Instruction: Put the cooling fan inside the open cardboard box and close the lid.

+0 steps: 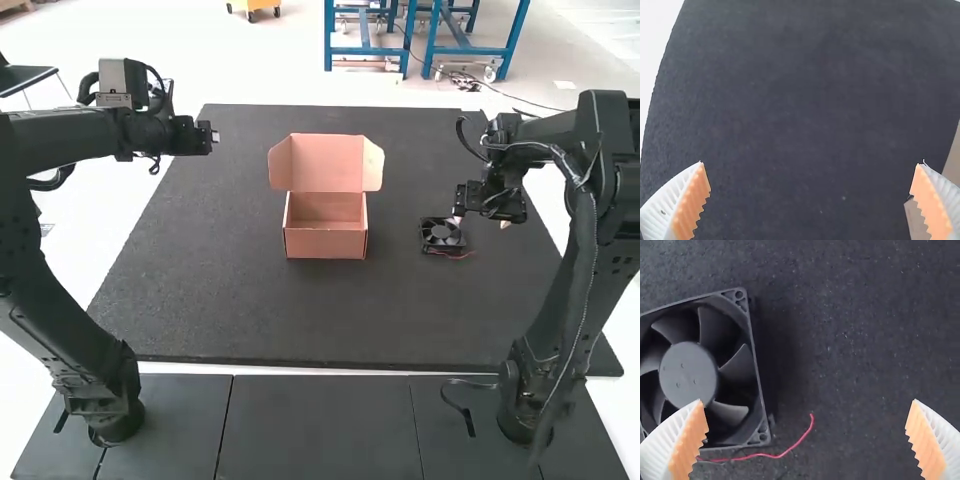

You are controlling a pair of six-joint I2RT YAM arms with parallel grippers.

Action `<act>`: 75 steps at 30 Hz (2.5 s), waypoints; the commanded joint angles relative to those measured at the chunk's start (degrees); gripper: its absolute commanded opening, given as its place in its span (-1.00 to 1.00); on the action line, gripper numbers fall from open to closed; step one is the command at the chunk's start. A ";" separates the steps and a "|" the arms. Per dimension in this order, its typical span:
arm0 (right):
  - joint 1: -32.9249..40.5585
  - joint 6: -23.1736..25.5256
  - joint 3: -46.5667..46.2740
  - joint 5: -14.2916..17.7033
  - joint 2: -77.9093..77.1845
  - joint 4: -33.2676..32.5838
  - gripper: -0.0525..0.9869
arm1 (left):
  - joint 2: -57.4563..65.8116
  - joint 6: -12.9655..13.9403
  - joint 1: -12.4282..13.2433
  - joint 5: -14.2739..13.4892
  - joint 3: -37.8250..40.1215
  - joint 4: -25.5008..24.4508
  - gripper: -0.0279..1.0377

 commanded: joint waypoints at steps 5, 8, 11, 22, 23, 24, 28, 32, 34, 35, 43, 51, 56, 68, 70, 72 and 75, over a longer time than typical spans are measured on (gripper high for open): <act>-0.70 -0.43 1.47 2.06 2.00 -1.13 0.84 | 0.11 0.86 -0.20 1.28 2.76 0.16 0.82; -0.70 -0.34 2.17 2.15 3.05 -1.22 0.84 | 0.11 0.86 -0.20 1.37 3.03 -0.02 0.83; -0.70 -0.51 3.23 2.15 4.11 -2.10 0.84 | 0.11 0.77 -0.20 1.37 3.03 -0.10 0.83; -0.79 -0.51 4.90 2.23 6.39 -2.45 0.85 | -0.07 0.68 0.07 1.37 3.11 -0.37 0.83; -0.79 -0.51 4.98 2.23 6.57 -2.54 0.85 | -0.07 0.68 0.07 1.37 3.11 -0.37 0.83; -0.79 -0.51 4.98 2.23 6.83 -2.72 0.85 | -0.07 0.68 0.07 1.37 3.20 -0.37 0.83; -0.70 -0.51 5.42 2.23 8.06 -3.24 0.85 | -0.07 0.51 -0.20 1.37 3.55 -0.72 0.85; -0.44 -0.60 6.39 2.23 9.29 -4.21 0.84 | -0.16 0.33 -0.20 1.46 3.91 -0.72 0.85; -0.44 -0.60 7.01 2.23 9.91 -4.30 0.85 | -0.07 0.33 -0.20 1.46 4.08 -0.72 0.85; -0.44 -0.51 7.18 2.23 10.26 -4.39 0.85 | -0.16 0.33 -0.20 1.46 4.17 -0.72 0.85; -0.35 -0.51 9.47 2.23 11.40 -5.88 0.85 | -0.16 0.24 -0.20 2.07 4.61 -0.98 0.85; -0.26 -0.51 10.61 2.32 13.34 -6.23 0.85 | -0.25 0.15 -0.02 2.34 4.61 -1.07 0.85; -0.26 -0.43 11.58 2.76 14.48 -7.11 0.85 | -0.51 -0.02 0.15 2.87 4.61 -1.07 0.85; -0.26 -0.87 13.25 2.23 17.20 -12.30 0.65 | -0.51 -0.29 0.24 3.39 6.10 -1.25 0.86; -0.26 -1.04 13.60 2.15 17.56 -12.91 0.60 | -0.51 -0.29 0.24 3.48 6.28 -1.42 0.86; -0.17 -1.04 14.21 2.06 18.00 -13.35 0.47 | -0.51 -0.37 0.24 3.48 6.37 -1.42 0.86; 0.00 -1.13 15.09 1.88 18.70 -13.88 0.47 | -0.51 -0.64 0.33 3.66 6.54 -1.60 0.86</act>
